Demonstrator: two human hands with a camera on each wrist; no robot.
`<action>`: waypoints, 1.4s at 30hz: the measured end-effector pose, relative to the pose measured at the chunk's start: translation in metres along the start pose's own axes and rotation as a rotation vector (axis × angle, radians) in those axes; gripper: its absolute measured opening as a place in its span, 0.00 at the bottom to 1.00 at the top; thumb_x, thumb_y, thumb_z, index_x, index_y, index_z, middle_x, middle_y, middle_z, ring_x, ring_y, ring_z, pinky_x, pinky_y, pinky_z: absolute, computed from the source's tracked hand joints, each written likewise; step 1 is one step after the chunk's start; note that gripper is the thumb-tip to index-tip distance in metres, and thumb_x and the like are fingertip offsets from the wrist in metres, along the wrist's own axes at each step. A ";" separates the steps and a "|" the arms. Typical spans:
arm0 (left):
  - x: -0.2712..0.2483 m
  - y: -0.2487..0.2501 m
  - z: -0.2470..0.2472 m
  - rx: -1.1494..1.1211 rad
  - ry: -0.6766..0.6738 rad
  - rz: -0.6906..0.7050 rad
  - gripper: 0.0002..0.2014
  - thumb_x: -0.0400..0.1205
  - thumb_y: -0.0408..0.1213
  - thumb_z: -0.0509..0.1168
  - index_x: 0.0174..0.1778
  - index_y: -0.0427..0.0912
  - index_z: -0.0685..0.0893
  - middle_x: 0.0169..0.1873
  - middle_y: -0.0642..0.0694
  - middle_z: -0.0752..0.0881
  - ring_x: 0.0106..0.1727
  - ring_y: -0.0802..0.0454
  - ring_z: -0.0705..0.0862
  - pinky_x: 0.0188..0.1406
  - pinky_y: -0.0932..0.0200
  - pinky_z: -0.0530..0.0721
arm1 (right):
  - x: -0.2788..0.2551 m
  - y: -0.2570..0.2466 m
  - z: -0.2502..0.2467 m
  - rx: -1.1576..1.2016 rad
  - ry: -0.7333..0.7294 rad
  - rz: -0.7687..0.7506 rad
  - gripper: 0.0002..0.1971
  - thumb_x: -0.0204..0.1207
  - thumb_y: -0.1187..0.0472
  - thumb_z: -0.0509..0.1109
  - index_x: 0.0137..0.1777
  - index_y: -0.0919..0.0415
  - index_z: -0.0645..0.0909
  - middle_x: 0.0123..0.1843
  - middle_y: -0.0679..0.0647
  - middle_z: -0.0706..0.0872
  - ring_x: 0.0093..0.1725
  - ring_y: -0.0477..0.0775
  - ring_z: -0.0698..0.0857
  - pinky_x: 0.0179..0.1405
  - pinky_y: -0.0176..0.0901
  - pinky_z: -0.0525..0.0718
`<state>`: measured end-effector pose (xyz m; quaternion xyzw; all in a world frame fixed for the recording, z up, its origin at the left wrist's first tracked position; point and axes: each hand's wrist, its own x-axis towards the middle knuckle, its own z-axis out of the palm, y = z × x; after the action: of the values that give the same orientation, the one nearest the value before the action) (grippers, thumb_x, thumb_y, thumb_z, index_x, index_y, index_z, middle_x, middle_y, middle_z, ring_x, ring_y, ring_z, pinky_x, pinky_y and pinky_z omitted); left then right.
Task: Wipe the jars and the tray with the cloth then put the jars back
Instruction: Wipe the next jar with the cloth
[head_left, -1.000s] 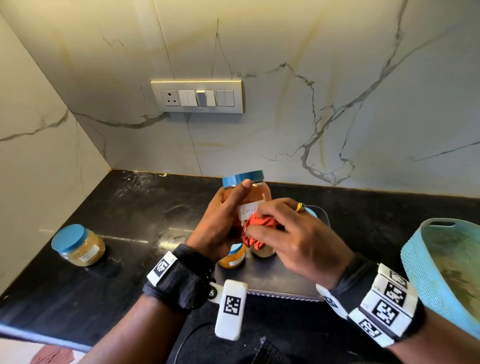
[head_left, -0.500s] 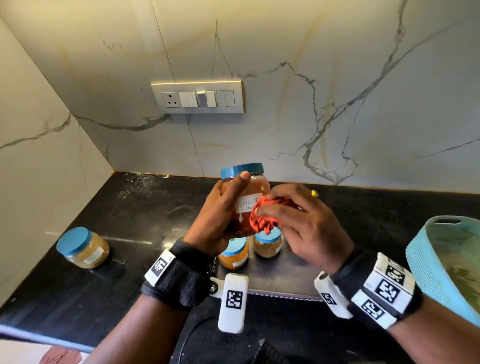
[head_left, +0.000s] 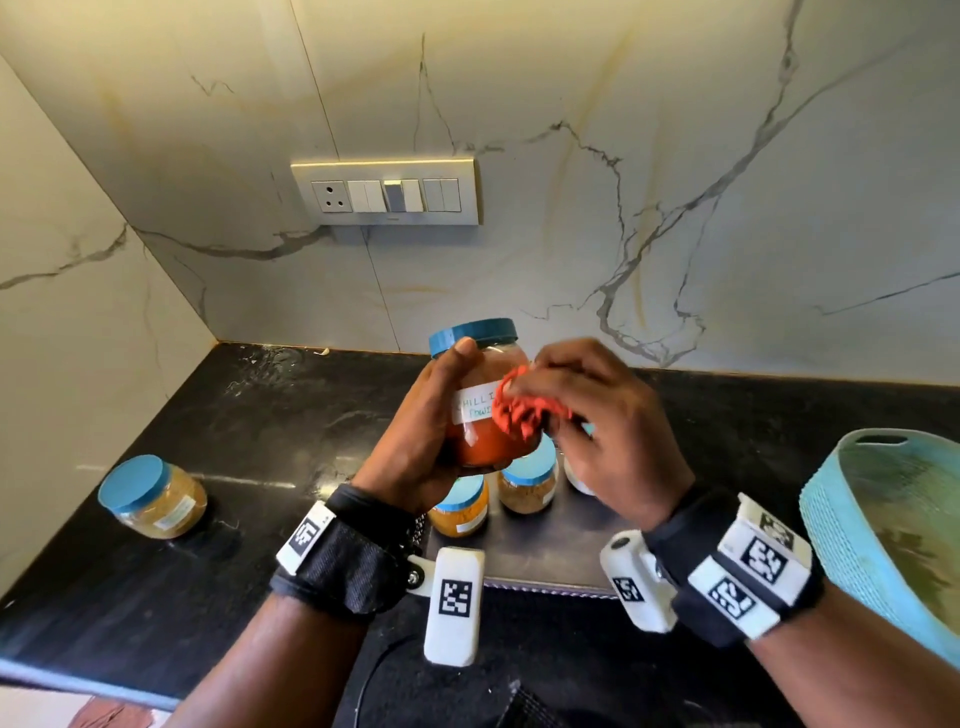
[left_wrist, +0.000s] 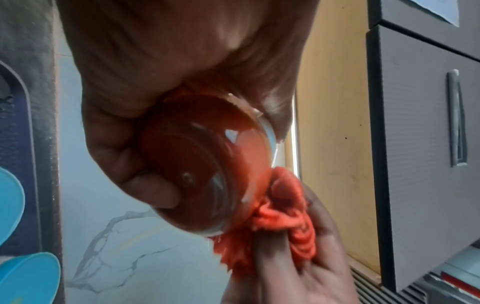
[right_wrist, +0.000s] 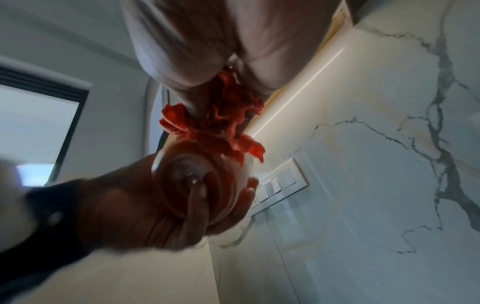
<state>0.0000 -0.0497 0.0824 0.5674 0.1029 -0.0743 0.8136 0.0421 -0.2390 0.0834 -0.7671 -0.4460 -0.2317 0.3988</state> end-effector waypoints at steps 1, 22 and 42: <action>0.000 0.000 0.002 0.013 -0.004 -0.003 0.34 0.78 0.68 0.64 0.72 0.48 0.85 0.61 0.34 0.91 0.53 0.39 0.91 0.47 0.47 0.89 | 0.009 0.005 -0.001 0.036 0.039 0.052 0.21 0.69 0.81 0.73 0.59 0.62 0.89 0.56 0.58 0.84 0.58 0.53 0.84 0.61 0.41 0.84; 0.001 0.008 0.001 -0.122 -0.079 0.057 0.35 0.81 0.64 0.63 0.77 0.43 0.80 0.62 0.33 0.90 0.56 0.40 0.91 0.49 0.43 0.92 | 0.013 0.006 -0.005 0.212 0.059 0.126 0.20 0.69 0.81 0.73 0.59 0.65 0.87 0.58 0.58 0.85 0.63 0.56 0.85 0.64 0.50 0.85; 0.004 0.008 0.001 0.087 0.072 0.234 0.35 0.76 0.58 0.76 0.74 0.42 0.79 0.66 0.36 0.89 0.67 0.35 0.89 0.64 0.25 0.87 | 0.028 -0.001 -0.004 0.034 0.116 0.079 0.18 0.72 0.79 0.74 0.59 0.64 0.88 0.57 0.58 0.86 0.60 0.54 0.86 0.62 0.46 0.85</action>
<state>0.0058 -0.0475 0.0891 0.6126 0.0619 0.0371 0.7871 0.0548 -0.2278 0.1065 -0.7627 -0.3953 -0.2521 0.4455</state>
